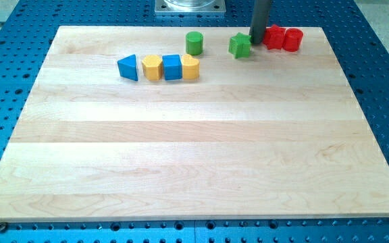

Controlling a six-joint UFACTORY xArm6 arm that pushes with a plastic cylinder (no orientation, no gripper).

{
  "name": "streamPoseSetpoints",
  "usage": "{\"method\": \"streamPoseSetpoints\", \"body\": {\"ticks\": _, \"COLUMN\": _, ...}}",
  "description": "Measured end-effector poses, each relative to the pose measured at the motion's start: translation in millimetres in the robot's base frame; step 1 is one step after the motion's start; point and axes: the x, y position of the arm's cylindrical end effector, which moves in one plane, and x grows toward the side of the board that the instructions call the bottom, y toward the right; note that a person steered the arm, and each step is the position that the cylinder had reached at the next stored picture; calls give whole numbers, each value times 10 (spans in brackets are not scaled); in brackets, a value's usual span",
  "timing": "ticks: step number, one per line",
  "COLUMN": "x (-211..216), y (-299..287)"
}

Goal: Move the red star diagonally to the red circle

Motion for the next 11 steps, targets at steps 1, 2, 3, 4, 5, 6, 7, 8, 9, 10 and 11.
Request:
{"method": "streamPoseSetpoints", "body": {"ticks": 1, "x": -236, "y": 73}}
{"method": "streamPoseSetpoints", "body": {"ticks": 2, "x": -284, "y": 412}}
{"method": "streamPoseSetpoints", "body": {"ticks": 3, "x": -56, "y": 563}}
{"method": "streamPoseSetpoints", "body": {"ticks": 4, "x": 307, "y": 466}}
{"method": "streamPoseSetpoints", "body": {"ticks": 5, "x": 332, "y": 193}}
{"method": "streamPoseSetpoints", "body": {"ticks": 6, "x": 258, "y": -68}}
{"method": "streamPoseSetpoints", "body": {"ticks": 7, "x": 308, "y": -384}}
{"method": "streamPoseSetpoints", "body": {"ticks": 8, "x": 347, "y": -450}}
{"method": "streamPoseSetpoints", "body": {"ticks": 9, "x": 441, "y": -116}}
{"method": "streamPoseSetpoints", "body": {"ticks": 10, "x": 453, "y": -204}}
{"method": "streamPoseSetpoints", "body": {"ticks": 11, "x": 694, "y": -263}}
